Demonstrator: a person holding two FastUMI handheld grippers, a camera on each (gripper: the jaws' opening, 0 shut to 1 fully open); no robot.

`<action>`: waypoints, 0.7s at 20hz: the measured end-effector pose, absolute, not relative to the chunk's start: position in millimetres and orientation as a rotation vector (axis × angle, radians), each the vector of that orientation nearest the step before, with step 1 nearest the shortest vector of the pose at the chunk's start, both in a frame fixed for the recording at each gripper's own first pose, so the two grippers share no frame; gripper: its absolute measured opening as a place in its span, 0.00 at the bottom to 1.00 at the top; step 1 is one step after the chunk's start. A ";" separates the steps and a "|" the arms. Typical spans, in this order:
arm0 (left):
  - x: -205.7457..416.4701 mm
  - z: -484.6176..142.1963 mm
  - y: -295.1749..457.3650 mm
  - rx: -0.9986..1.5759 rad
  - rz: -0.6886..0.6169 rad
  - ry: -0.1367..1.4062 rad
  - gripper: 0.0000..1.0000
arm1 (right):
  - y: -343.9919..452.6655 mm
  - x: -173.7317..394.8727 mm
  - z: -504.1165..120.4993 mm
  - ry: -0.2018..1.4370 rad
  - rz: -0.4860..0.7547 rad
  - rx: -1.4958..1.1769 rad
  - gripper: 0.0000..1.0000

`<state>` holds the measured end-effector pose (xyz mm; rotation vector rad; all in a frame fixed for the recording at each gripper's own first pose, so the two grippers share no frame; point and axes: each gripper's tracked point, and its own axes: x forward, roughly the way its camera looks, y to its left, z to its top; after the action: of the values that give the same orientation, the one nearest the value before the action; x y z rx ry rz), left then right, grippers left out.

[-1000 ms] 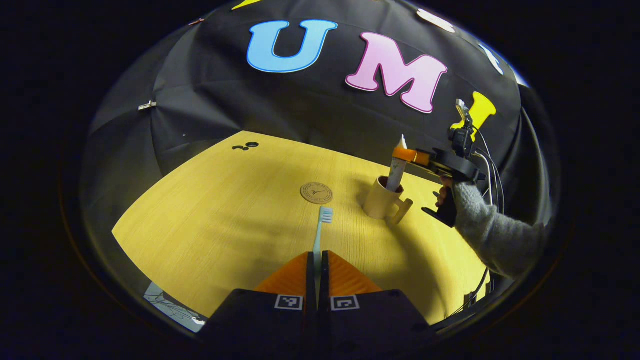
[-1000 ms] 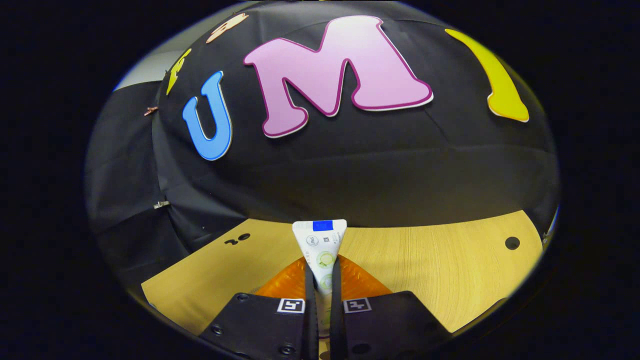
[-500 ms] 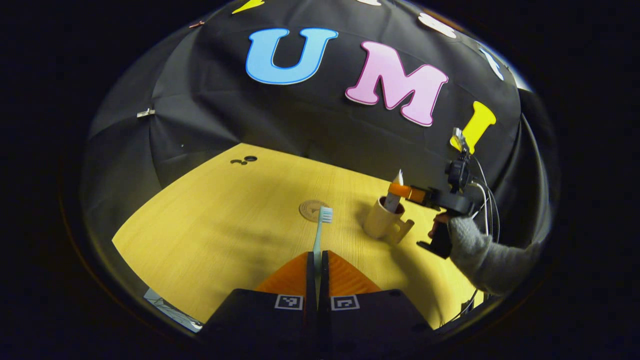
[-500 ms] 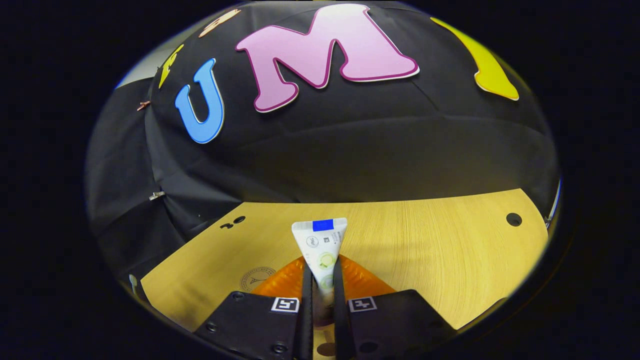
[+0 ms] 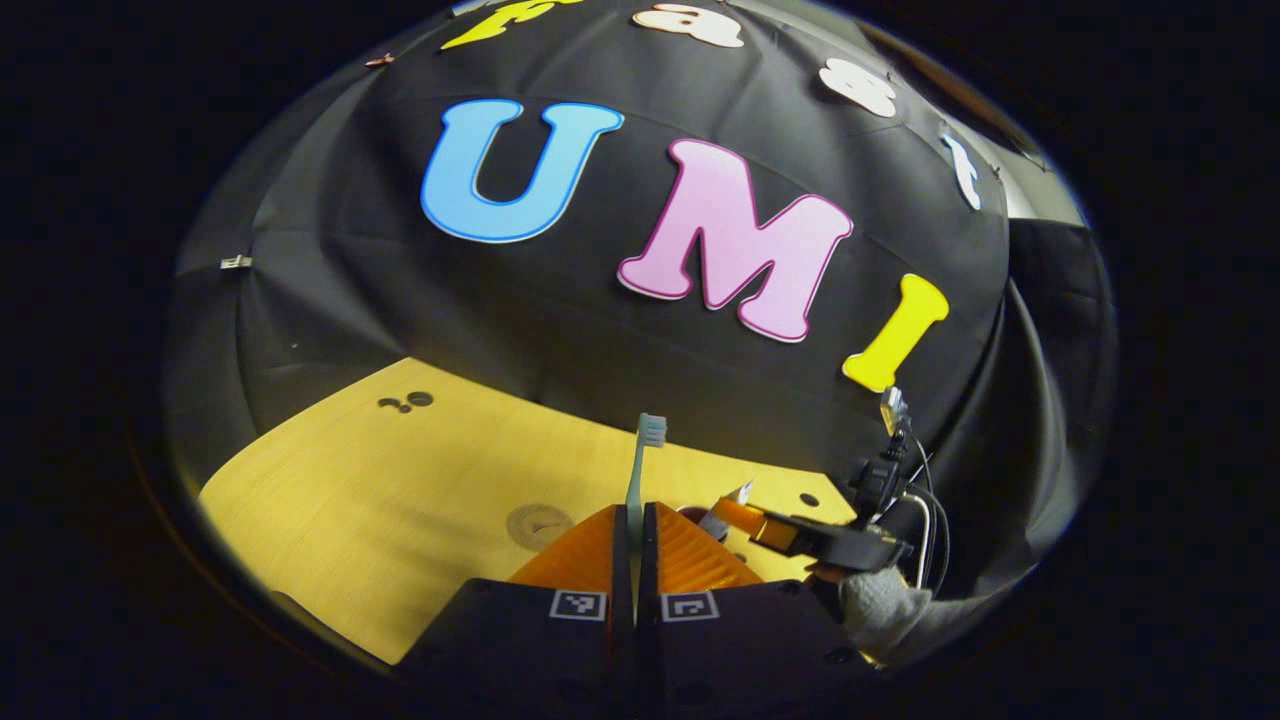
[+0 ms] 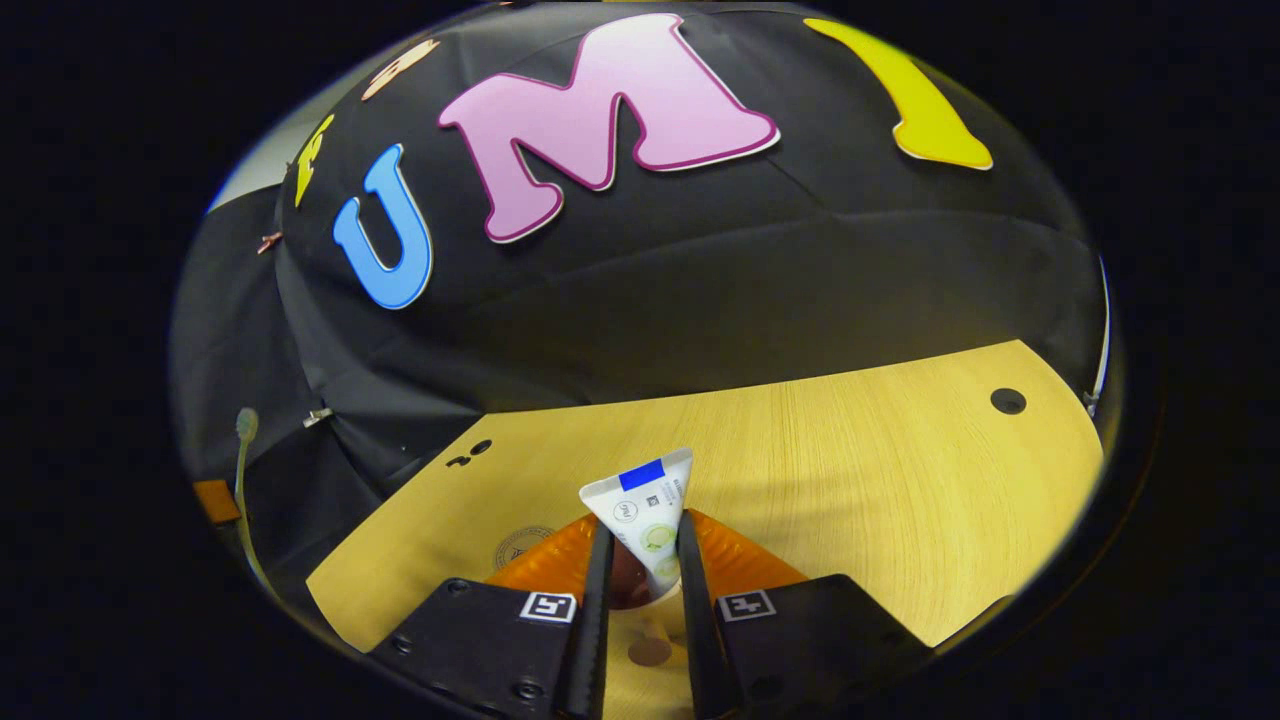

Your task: Put the toothbrush and toothpaste on the desktop into the cup, then pick up the cup and place it on the coaster on the desktop.

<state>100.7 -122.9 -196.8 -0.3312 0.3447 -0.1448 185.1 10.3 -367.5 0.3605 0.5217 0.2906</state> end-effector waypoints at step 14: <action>223.5 -167.5 -215.2 -0.435 -0.292 0.149 0.06 | -71.2 100.8 -339.4 0.525 0.166 0.490 0.48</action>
<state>223.5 -215.2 -167.5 -0.4346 0.1489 -0.2923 100.8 -71.2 -339.4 0.4900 0.5253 0.1655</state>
